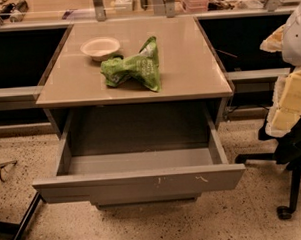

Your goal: Close top drawer

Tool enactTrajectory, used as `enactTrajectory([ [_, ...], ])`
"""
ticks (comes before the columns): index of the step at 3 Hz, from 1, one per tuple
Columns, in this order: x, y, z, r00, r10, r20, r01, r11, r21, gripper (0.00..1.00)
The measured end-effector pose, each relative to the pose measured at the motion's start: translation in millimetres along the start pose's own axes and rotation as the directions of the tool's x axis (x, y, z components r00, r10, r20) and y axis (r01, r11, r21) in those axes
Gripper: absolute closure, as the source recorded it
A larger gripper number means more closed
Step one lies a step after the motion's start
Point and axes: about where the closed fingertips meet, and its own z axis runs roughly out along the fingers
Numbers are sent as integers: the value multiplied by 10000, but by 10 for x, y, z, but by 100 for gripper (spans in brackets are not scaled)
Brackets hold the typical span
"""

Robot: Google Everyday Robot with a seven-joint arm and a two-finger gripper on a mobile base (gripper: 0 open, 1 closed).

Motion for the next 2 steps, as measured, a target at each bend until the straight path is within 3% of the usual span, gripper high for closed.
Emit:
enactTrajectory([
  [1, 0, 0, 0, 10000, 0, 0, 0, 10000, 0, 0],
  [2, 37, 68, 263, 9999, 13, 162, -9, 9997, -236, 0],
])
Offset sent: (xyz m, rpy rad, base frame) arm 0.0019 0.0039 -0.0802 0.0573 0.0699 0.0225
